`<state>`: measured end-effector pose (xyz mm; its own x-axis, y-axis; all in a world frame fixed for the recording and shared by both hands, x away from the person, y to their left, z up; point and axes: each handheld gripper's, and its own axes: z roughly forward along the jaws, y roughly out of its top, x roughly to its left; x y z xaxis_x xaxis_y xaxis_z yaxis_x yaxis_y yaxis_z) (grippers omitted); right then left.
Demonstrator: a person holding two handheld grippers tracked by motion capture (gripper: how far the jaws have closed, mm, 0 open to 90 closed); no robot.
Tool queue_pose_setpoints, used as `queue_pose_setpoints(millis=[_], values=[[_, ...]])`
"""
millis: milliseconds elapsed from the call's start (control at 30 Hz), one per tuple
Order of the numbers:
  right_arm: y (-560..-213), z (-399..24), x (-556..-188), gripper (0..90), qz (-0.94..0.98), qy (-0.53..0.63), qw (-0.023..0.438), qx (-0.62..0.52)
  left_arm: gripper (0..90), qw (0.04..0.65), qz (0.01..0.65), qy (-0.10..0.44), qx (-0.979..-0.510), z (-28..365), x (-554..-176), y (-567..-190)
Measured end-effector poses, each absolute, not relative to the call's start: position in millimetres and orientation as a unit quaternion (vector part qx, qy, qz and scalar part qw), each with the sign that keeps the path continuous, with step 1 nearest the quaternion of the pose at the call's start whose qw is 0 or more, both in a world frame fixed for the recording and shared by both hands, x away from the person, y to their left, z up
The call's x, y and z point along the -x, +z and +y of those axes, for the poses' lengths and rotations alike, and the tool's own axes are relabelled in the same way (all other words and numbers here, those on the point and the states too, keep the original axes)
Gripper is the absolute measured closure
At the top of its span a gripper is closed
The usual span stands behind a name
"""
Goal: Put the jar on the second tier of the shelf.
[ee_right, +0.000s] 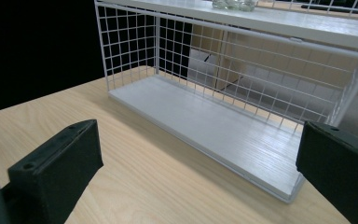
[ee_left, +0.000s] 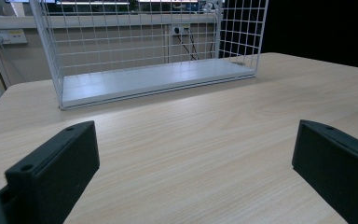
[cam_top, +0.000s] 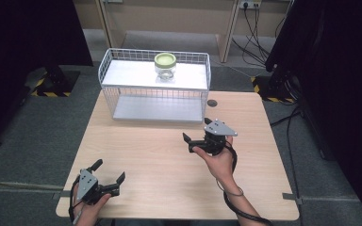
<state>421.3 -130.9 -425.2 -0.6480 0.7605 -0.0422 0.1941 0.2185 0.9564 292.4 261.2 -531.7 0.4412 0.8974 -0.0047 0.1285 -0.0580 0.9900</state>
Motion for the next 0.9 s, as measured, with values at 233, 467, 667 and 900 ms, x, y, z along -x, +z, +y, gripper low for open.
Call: queue_pose_setpoints(millis=[233,467,667,900], values=[[-434.4,-148.8,-410.4,0.5,0.737,0.523,0.268,-0.334,0.2,0.557,0.402,0.345,-0.639,261.5,-292.4,-531.7],[-443.2,-164.0,-399.6,0.5,0.737,0.516,0.269,-0.343,0.2,0.557,0.402,0.346,-0.639,261.2,-292.2,-531.8],[-460.4,-180.5,-385.1,0.5,0.740,0.505,0.265,-0.355,0.2,0.557,0.402,0.348,-0.639,260.8,-292.1,-531.8],[-473.2,-195.5,-373.8,0.5,0.738,0.498,0.266,-0.369,0.2,0.555,0.403,0.349,-0.639,260.5,-292.1,-531.8]])
